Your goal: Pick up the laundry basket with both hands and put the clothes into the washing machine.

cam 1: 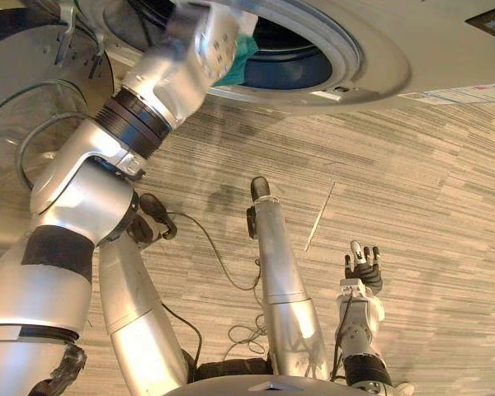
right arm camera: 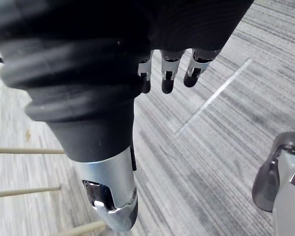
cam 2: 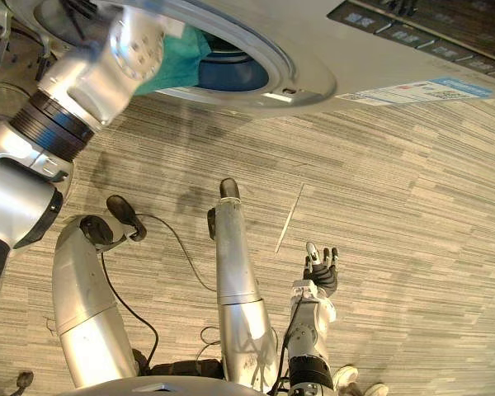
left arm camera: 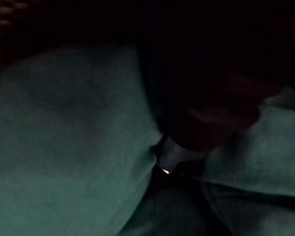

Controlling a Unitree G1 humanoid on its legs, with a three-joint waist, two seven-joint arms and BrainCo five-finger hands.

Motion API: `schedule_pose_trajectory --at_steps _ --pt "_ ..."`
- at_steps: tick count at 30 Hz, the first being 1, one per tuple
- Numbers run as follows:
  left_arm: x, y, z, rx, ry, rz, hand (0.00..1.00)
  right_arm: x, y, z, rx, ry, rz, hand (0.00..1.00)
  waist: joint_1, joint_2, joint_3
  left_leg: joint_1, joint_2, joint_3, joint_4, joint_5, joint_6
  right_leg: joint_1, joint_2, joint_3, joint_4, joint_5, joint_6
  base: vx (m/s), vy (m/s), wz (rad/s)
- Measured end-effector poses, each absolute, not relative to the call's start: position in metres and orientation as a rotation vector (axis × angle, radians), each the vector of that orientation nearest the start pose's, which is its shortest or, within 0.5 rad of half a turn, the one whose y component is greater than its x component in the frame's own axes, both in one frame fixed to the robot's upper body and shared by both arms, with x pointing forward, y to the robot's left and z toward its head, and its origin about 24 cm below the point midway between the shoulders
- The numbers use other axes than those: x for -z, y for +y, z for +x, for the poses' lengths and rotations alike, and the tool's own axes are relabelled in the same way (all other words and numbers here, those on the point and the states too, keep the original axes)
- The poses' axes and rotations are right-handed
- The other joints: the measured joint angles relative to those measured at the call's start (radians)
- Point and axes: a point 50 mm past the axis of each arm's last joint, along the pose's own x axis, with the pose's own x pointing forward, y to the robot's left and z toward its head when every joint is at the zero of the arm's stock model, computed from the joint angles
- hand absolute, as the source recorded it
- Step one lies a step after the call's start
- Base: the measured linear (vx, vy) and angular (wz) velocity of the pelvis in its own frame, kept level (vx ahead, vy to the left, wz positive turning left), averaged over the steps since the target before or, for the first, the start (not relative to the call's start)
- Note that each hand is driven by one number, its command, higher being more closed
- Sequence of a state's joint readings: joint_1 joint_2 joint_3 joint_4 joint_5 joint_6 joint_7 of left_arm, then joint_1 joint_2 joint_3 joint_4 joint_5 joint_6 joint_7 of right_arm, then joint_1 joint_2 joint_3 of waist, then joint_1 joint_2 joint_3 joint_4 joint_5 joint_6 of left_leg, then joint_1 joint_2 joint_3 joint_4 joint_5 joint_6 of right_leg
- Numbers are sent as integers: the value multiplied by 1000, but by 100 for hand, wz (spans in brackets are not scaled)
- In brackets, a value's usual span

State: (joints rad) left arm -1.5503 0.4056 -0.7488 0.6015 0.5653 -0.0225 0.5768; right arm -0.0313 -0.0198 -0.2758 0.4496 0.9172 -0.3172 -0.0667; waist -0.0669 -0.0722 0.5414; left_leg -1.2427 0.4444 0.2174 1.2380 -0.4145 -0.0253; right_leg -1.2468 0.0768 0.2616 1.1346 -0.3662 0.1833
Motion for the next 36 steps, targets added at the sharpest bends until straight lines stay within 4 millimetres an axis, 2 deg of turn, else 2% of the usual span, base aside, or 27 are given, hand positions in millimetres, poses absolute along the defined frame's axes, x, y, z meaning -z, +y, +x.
schedule_pose_trajectory --at_steps 3,5,7,10,12,14,16,17,20,22,23,24,25,29,32,36 --pt "-370 20 347 -246 -1375 1389 0 38 -233 227 628 22 877 0 -7 0 0 1 4 2 0 -2 3 7 3 2 -18 11 9 -19 89 -10" --pt "-361 25 357 -217 -1304 1478 0 38 -229 231 616 29 877 0 -6 -1 0 1 12 5 -1 -3 6 7 13 6 -29 21 13 -25 55 -16" --pt "-351 36 373 -172 -1152 1581 0 39 -228 235 614 40 880 0 -6 -1 0 1 20 12 -4 -3 6 5 17 11 -42 30 16 -29 71 -16" --pt "-356 48 379 -201 -1048 1547 0 42 -226 234 618 52 882 0 -6 -2 0 2 25 19 -4 -3 6 -1 19 17 -42 33 17 -6 59 -5" --pt "-368 56 378 -251 -1018 1427 0 46 -224 232 625 71 886 0 -8 -2 0 2 26 19 -5 -3 5 -2 20 17 -41 33 17 9 50 -2" --pt "-382 65 376 -336 -969 1244 0 49 -218 232 627 84 904 0 -12 -3 0 2 26 17 -7 -2 5 -1 20 14 -41 33 17 11 45 1" --pt "-385 74 378 -362 -918 1060 0 50 -214 232 626 90 918 0 -16 -3 0 2 25 15 -8 -2 4 0 19 12 -41 33 17 12 60 2" --pt "-384 80 383 -342 -848 865 0 51 -210 232 625 95 926 0 -20 -3 0 2 25 11 -9 -1 3 5 19 8 -42 33 17 12 79 3" --pt "-380 85 389 -278 -750 571 0 52 -209 231 627 107 930 0 -22 -6 -2 2 18 8 -16 5 3 6 17 5 -42 33 17 3 43 7" --pt "-376 95 395 -169 -649 169 0 53 -209 230 629 115 932 0 -21 -6 -2 2 12 6 -23 12 2 6 16 4 -43 33 16 0 35 11" --pt "-375 98 396 -145 -625 73 0 53 -208 230 629 120 934 0 -21 -6 -2 2 10 6 -24 13 1 6 16 4 -42 33 16 1 40 5" --pt "-372 101 399 -72 -577 -165 0 54 -207 230 625 130 939 0 -22 -6 -2 3 8 6 -28 17 0 6 15 4 -43 34 15 6 47 7" --pt "-369 105 401 -43 -540 -326 0 54 -207 230 625 132 939 0 -20 -6 -2 4 6 5 -32 19 -1 7 15 4 -43 34 14 8 47 7" --pt "-364 114 405 58 -444 -830 0 55 -207 229 646 144 939 0 -19 -7 -2 9 5 4 -33 21 -2 12 17 4 -43 34 14 10 41 1" --pt "-359 117 405 62 -435 -1014 0 56 -206 229 659 154 943 0 -20 -9 -4 36 4 4 -38 21 -3 38 17 3 -49 34 13 14 56 -2" --pt "-341 117 400 84 -471 -1123 0 56 -205 229 656 154 944 0 -21 -15 -8 80 -5 2 -63 26 -11 81 9 -1 -60 31 6 12 28 7"
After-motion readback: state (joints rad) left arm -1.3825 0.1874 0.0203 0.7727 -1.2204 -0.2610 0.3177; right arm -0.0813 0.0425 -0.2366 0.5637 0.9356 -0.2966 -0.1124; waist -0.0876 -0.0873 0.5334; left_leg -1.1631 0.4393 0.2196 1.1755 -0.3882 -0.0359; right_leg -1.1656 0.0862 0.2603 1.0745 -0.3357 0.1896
